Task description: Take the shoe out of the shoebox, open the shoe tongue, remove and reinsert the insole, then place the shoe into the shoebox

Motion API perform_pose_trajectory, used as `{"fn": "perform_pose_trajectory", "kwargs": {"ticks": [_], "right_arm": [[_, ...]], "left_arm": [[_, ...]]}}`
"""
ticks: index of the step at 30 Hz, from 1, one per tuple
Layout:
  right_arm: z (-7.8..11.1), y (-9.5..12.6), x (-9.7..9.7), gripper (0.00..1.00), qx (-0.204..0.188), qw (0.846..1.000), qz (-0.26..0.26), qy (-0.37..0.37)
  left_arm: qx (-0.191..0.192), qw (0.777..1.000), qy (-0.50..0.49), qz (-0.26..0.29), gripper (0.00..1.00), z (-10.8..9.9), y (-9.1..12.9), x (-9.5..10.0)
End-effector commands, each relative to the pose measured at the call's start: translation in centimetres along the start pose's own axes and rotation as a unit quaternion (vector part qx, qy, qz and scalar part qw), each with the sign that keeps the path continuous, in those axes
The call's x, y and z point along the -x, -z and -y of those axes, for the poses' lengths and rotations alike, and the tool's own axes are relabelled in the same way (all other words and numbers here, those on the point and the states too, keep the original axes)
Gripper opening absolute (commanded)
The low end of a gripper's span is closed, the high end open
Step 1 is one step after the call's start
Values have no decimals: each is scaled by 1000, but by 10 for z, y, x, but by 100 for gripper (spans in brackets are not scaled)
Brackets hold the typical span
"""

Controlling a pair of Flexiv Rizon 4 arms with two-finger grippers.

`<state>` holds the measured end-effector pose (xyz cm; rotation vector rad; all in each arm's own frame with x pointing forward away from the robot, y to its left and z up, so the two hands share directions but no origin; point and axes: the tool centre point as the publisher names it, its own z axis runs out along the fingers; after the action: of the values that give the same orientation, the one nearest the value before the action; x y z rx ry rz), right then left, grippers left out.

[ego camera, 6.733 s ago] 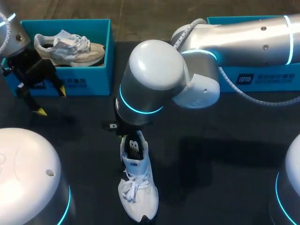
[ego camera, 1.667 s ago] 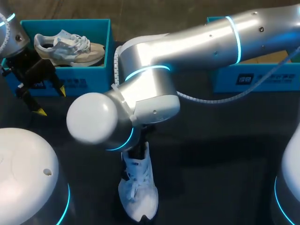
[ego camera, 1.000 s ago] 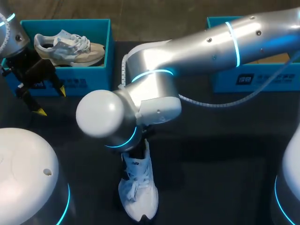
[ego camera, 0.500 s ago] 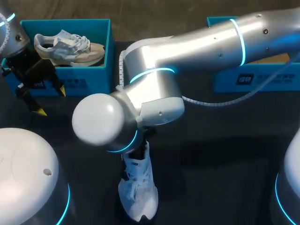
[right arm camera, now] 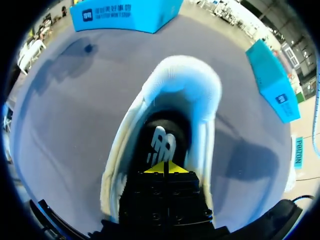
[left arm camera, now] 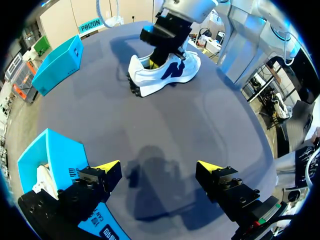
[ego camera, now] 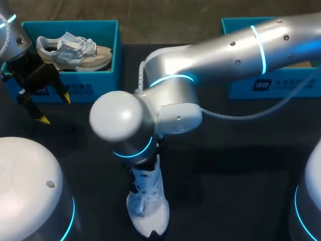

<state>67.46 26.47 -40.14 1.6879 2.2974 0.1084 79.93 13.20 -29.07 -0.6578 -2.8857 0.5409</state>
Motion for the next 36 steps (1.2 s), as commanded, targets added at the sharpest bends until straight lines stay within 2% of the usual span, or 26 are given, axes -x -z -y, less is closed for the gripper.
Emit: {"fn": "perform_pose_trajectory", "kwargs": {"ticks": [1, 10, 14, 25, 36], "right_arm": [[4, -12, -2, 0, 3, 975, -15, -222], [-4, 19, 3, 0, 35, 975, 0, -220], [-12, 26, 5, 0, 46, 976, 11, -213], [-35, 3, 8, 0, 49, 980, 21, -194], [-30, -18, 1, 0, 35, 979, -4, -201]], "left_arm": [[2, 1000, 0, 0, 100, 1, 0, 0], [2, 1000, 0, 0, 100, 1, 0, 0], [2, 1000, 0, 0, 100, 1, 0, 0], [2, 1000, 0, 0, 100, 1, 0, 0], [2, 1000, 0, 0, 100, 1, 0, 0]]}}
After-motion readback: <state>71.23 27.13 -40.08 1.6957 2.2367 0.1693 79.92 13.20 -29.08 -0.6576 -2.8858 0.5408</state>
